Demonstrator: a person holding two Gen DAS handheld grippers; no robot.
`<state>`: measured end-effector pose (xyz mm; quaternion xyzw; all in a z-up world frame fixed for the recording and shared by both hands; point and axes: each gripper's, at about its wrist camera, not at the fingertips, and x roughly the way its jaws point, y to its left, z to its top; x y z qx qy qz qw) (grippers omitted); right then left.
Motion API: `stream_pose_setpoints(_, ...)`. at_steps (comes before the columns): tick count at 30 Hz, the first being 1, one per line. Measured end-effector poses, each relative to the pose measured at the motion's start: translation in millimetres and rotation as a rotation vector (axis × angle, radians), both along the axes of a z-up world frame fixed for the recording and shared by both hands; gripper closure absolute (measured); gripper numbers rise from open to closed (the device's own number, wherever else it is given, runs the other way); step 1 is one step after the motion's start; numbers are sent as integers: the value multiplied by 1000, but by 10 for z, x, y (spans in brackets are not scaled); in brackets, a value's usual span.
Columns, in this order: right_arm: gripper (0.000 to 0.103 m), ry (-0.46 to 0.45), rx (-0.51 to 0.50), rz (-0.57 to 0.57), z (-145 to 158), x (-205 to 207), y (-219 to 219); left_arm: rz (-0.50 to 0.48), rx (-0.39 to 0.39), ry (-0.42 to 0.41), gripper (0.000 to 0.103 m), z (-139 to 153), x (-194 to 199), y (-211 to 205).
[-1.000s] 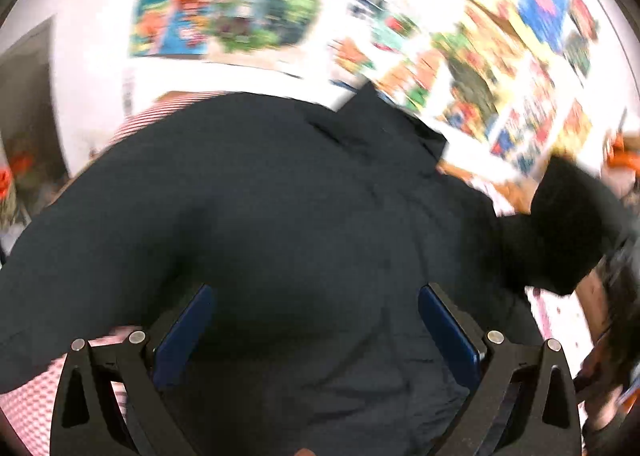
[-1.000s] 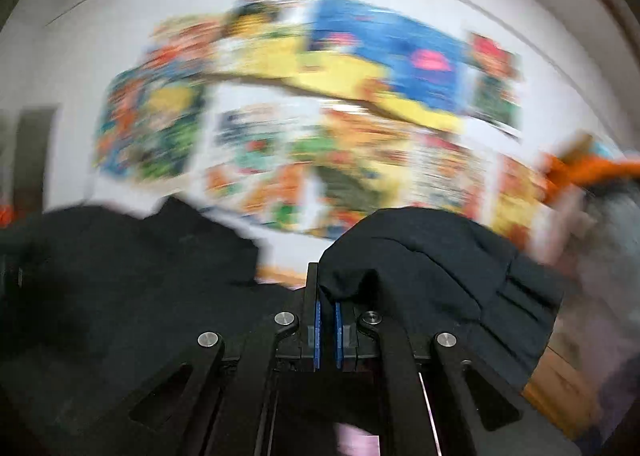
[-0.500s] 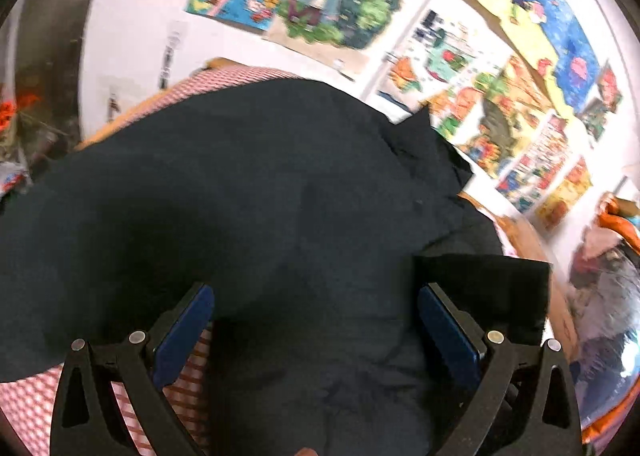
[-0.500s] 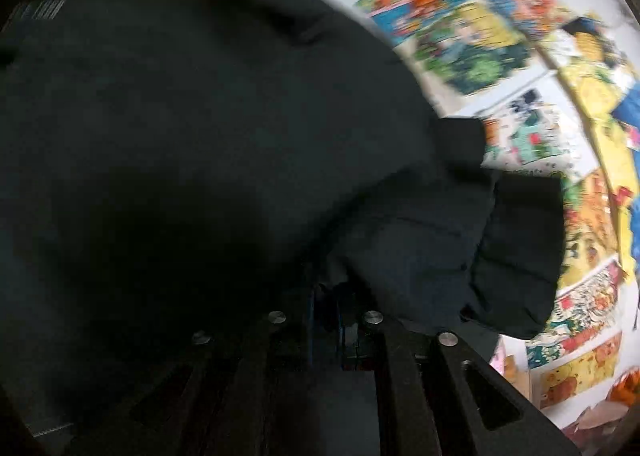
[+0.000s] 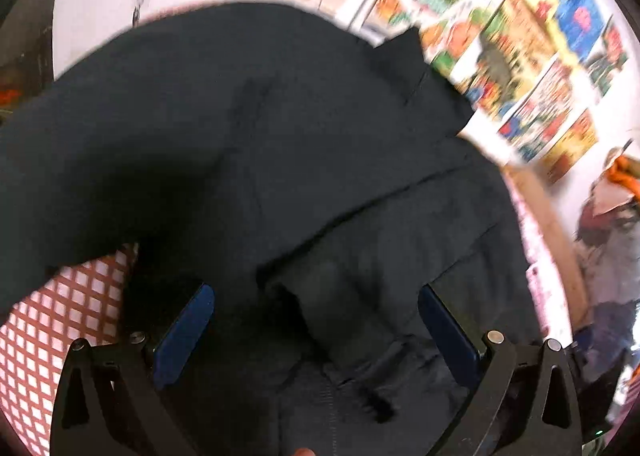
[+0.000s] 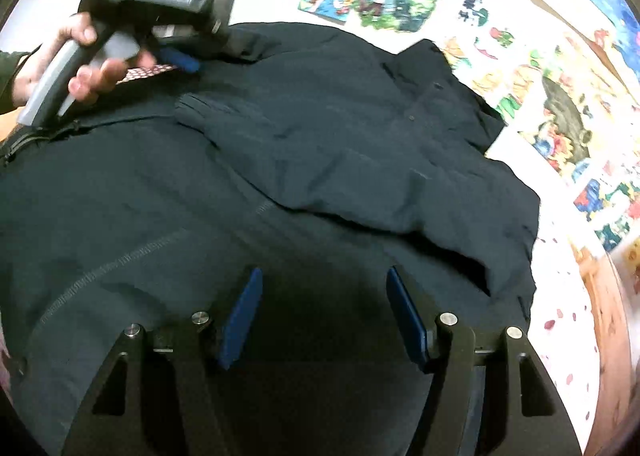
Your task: Fold large clothes
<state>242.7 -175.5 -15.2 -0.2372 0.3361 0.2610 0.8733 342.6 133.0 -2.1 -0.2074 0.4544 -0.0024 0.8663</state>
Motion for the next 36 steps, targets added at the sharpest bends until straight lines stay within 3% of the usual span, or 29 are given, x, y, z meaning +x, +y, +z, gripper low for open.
stream_pose_setpoints(4,44,29,48,-64,-23,-32,-236,-41,80,47,4,-48,165,-127)
stream_pose_setpoints(5,44,36,55,-80,1,96,-248,-38,102,55,21,-56,193,-155)
stream_pose_setpoints(6,44,41,68,-107,-6,64,-311,-34,119,64,45,-68,211,-176)
stream_pose_setpoints(8,44,53,112,-158,51,276,-343,-22,157,82,63,-71,230,-226)
stream_pose_setpoints(9,44,58,134,-180,86,380,-364,-18,165,69,83,-56,218,-236)
stream_pose_setpoints(10,44,64,175,-215,119,415,-439,-13,180,52,94,-14,206,-250)
stream_pose_setpoints(16,44,83,335,-326,268,774,-632,93,301,-90,96,372,115,-225)
stream_pose_setpoints(19,44,81,347,-348,228,1010,-554,146,353,-141,96,524,124,-178)
stream_pose_setpoints(22,44,72,327,-342,203,1270,-371,145,442,-135,96,495,258,-229)
stream_pose_setpoints(25,43,102,252,-338,94,1747,-146,138,495,-65,96,295,442,-294)
stream_pose_setpoints(30,43,243,161,-340,-342,2137,75,150,438,-30,92,139,546,-199)
stream_pose_setpoints(32,38,257,174,-338,-447,2171,64,149,391,-39,91,144,532,-133)
stream_pose_setpoints(36,27,274,215,-349,-545,2152,-5,140,334,-49,79,154,465,-90)
